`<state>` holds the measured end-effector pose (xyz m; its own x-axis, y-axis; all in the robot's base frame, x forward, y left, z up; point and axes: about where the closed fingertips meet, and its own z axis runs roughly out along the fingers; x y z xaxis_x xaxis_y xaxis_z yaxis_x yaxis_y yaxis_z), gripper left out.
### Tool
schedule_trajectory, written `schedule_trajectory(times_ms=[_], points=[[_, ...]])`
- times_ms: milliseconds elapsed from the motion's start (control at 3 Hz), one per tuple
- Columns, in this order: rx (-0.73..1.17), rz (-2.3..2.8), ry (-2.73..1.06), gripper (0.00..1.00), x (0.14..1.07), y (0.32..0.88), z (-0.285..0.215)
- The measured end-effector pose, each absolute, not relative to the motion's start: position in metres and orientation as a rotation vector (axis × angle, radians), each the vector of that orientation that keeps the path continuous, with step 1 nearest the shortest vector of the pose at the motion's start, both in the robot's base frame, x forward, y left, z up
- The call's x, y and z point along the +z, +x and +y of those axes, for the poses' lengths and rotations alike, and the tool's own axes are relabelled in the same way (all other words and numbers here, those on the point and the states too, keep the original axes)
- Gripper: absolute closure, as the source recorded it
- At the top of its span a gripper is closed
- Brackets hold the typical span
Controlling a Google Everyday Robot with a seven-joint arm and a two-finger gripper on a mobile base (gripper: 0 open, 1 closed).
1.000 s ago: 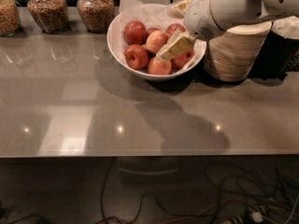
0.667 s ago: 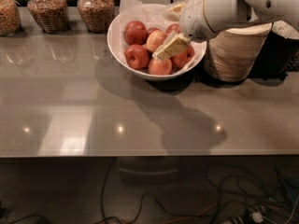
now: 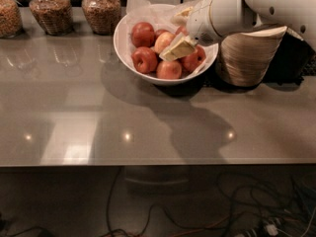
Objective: Pick apple from white bowl
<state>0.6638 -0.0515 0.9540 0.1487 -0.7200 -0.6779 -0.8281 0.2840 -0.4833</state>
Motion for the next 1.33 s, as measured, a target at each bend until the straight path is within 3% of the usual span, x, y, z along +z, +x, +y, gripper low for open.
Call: schedule_trajectory(times_ms=[333,1333], points=[[0.134,1.624,-1.439,0.39,0.945,0.673,-0.055],[0.178,1.704,-1.408,0.37,0.918,0.690,-0.053]])
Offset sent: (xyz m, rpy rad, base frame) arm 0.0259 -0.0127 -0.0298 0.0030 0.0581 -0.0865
